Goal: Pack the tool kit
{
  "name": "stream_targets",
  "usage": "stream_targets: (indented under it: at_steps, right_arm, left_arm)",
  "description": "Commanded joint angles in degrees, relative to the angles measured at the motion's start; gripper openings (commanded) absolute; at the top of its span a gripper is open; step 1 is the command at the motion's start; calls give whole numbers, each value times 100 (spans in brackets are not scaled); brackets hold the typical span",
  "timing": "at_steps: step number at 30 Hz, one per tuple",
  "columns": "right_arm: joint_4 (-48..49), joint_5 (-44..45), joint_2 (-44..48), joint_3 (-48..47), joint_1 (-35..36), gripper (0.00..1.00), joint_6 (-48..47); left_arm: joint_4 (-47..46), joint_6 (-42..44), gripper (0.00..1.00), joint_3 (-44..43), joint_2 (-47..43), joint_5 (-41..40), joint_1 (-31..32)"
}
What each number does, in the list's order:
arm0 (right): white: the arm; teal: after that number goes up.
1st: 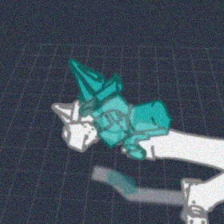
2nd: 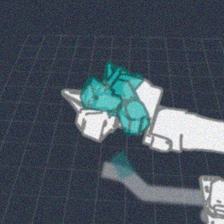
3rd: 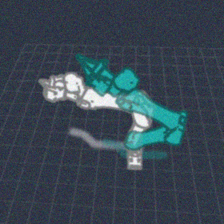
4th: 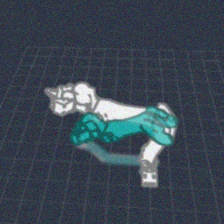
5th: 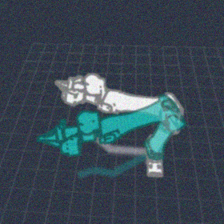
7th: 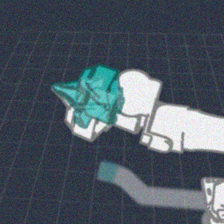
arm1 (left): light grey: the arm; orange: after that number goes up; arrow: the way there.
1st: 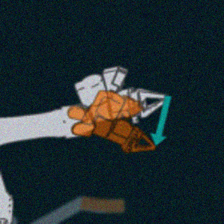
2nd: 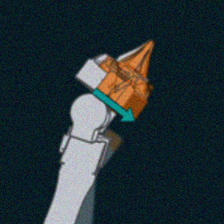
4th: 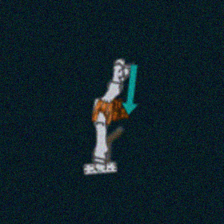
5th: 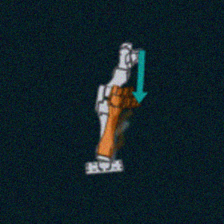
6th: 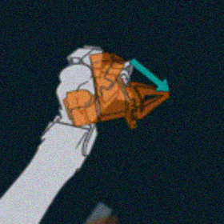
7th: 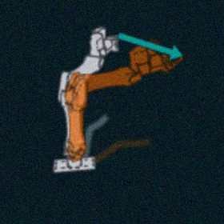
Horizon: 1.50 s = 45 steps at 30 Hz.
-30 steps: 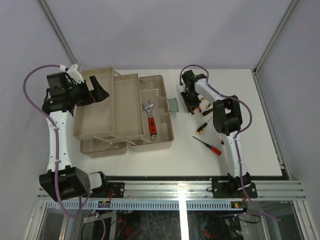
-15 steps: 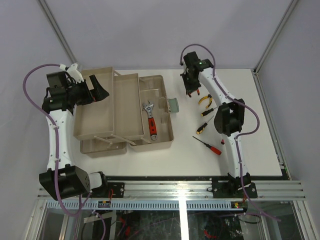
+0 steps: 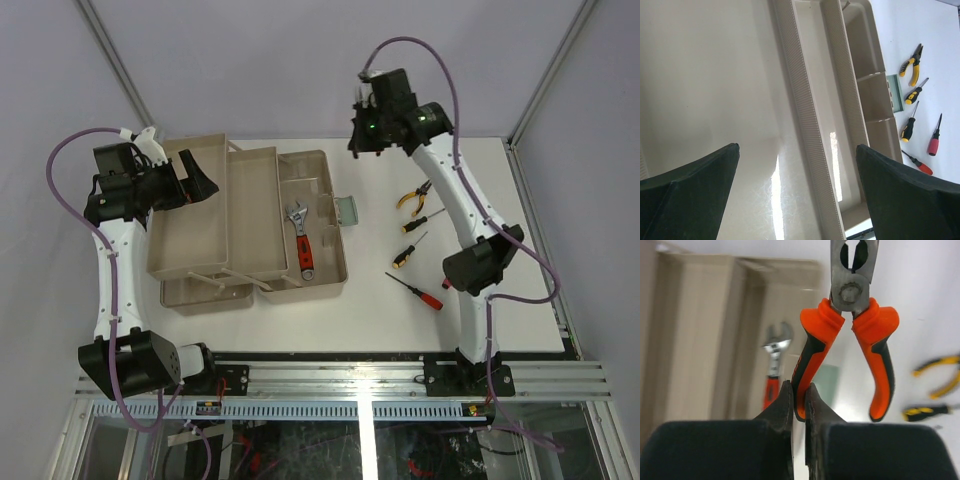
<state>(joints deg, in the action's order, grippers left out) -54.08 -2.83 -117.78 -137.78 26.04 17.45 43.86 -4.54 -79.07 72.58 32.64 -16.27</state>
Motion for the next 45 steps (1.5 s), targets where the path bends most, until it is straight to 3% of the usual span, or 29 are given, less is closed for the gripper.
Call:
stream_targets:
  at_steps: [1, 9, 21, 31, 45]
  right_arm:
    - [425, -127, -335, -539, 1155, 0, 695]
    - [820, 285, -712, -472, 1982, 0, 1160]
    - [1060, -86, -1161, -625, 2496, 0, 1611]
    - [1331, -437, -1604, -741, 2685, 0, 1928]
    - [2048, -761, -1633, -774, 2803, 0, 1629]
  left_arm:
    - [-87, -104, 100, -118, -83, 148, -21]
    - [-84, -91, 100, 31, -242, 155, -20]
    - [-185, -193, 100, 153, -279, 221, -21]
    - [-191, -171, 100, 154, -282, 201, -18]
    - [-209, -151, 100, 208, -209, 191, -17]
